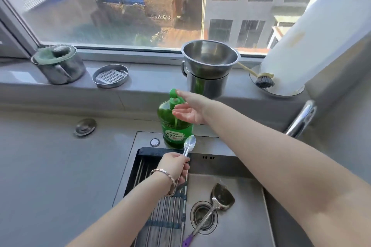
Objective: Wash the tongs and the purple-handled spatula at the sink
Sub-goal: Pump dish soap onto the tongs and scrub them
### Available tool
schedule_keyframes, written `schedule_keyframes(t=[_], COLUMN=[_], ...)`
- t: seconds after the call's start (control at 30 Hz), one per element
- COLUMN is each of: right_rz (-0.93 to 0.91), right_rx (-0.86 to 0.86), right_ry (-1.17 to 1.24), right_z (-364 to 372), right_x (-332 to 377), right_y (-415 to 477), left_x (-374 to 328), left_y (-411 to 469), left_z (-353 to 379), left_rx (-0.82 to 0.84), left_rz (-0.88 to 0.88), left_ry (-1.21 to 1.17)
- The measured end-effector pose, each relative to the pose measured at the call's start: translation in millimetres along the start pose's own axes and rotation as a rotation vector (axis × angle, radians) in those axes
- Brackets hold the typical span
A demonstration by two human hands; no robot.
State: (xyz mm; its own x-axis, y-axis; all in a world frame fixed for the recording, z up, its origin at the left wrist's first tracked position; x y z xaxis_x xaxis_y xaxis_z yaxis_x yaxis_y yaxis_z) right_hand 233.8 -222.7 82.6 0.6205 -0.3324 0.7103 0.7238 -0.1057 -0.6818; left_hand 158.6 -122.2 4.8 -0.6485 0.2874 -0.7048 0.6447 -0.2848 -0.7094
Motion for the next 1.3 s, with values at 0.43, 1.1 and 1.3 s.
schedule_keyframes(t=[0.43,1.1,1.3], right_rz=[0.069,0.111,0.171], right_rx=[-0.014,-0.039,0.002], right_ry=[-0.047,0.224,0.144], right_z=[11.4,23.7,19.8], right_x=[10.5,1.7,-0.6], right_y=[29.5,32.6,25.1], left_x=[-4.6,-1.6,-1.7], left_y=[21.3,10.7,2.6], left_z=[-15.9,-25.1,-25.2], left_rx=[-0.034,-0.050,-0.044], left_rz=[0.051,0.027,0.040], left_ry=[-0.017,-0.039,-0.025])
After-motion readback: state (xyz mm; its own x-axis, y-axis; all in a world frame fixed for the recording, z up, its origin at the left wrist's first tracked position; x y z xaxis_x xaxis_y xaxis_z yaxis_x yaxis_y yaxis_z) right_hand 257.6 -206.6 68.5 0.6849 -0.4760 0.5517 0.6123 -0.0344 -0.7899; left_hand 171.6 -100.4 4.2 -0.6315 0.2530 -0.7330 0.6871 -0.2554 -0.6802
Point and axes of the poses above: each hand's wrist, its own y-axis towards the middle knuckle, its own z-axis out of the palm, x = y × z, the point moved 10 cm from there along y, towards the middle knuckle
